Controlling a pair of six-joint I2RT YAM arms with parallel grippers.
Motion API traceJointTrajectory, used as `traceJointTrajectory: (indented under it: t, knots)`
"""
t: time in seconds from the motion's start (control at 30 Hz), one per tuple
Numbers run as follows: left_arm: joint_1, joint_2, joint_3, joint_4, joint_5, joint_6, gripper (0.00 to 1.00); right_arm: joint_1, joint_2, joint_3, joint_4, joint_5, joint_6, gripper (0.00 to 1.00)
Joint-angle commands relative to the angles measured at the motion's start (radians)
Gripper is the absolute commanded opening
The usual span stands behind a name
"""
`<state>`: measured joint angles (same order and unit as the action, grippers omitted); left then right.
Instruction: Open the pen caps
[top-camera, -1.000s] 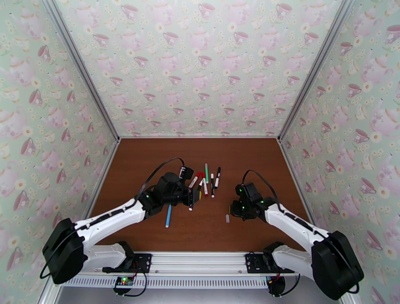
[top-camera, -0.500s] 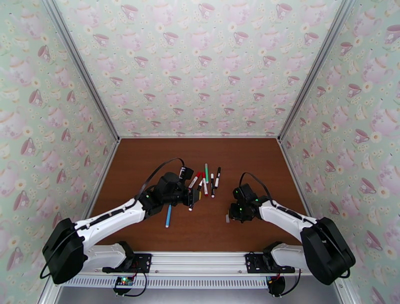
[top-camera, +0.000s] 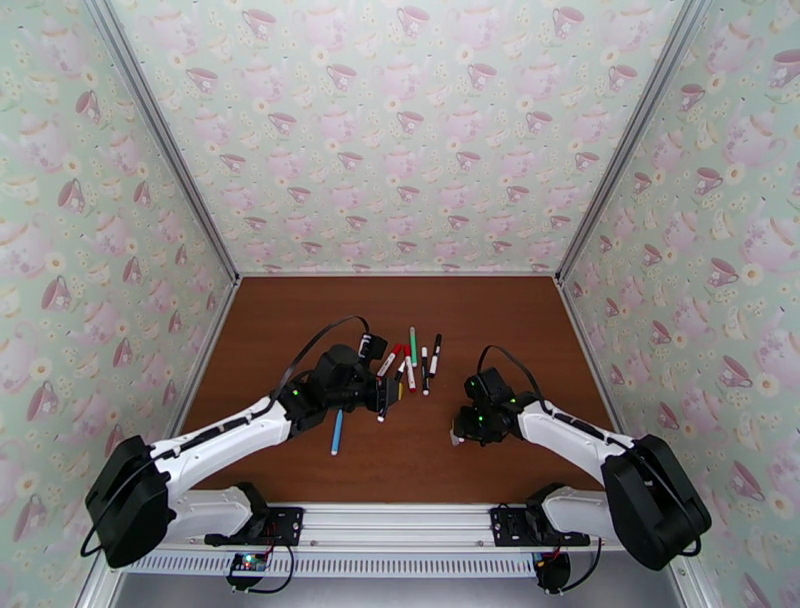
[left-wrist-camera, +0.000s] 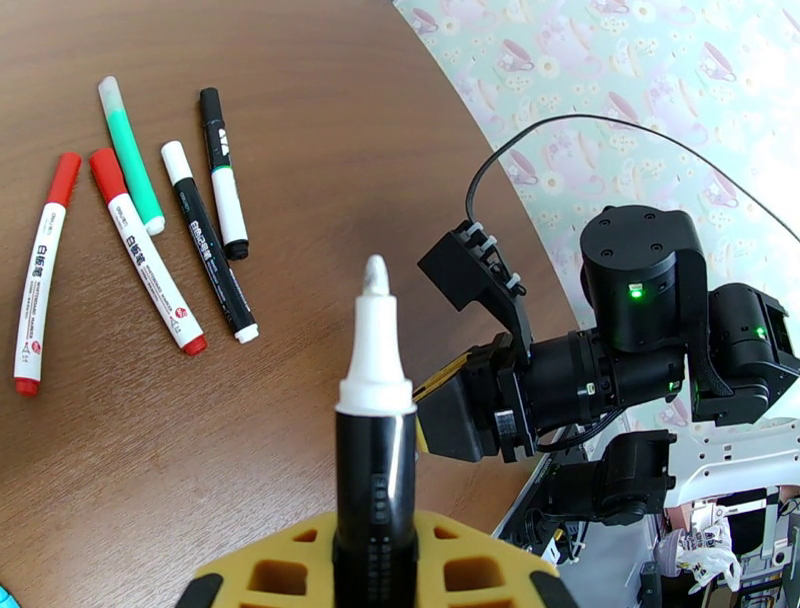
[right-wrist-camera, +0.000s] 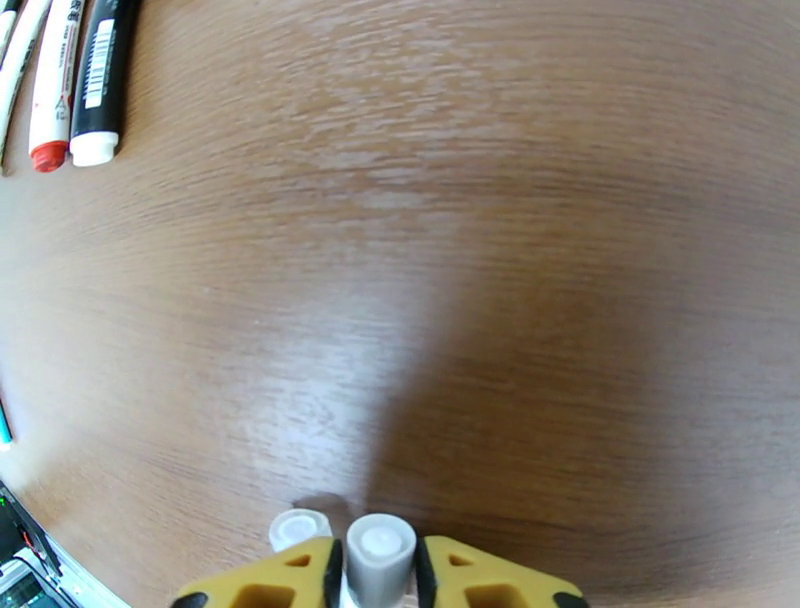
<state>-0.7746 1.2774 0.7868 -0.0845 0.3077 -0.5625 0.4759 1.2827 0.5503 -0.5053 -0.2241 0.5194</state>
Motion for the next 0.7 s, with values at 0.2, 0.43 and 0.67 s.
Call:
traceJointTrajectory:
  t: [0.2,0.43,0.67]
  knots:
    - [0.001,0.001,-0.013,0.009,0.025,-0.005,0.00,0.035,-0.030,-0.001,-0.040,-0.009,0.019,0.28]
    - [0.002,-0.003,-0.017,0.012,0.026,-0.006,0.00,0.050,-0.083,-0.004,-0.043,-0.010,0.054,0.37]
    - [0.001,-0.002,-0.019,0.017,0.030,-0.005,0.00,0.098,-0.074,0.006,-0.038,0.031,0.106,0.44]
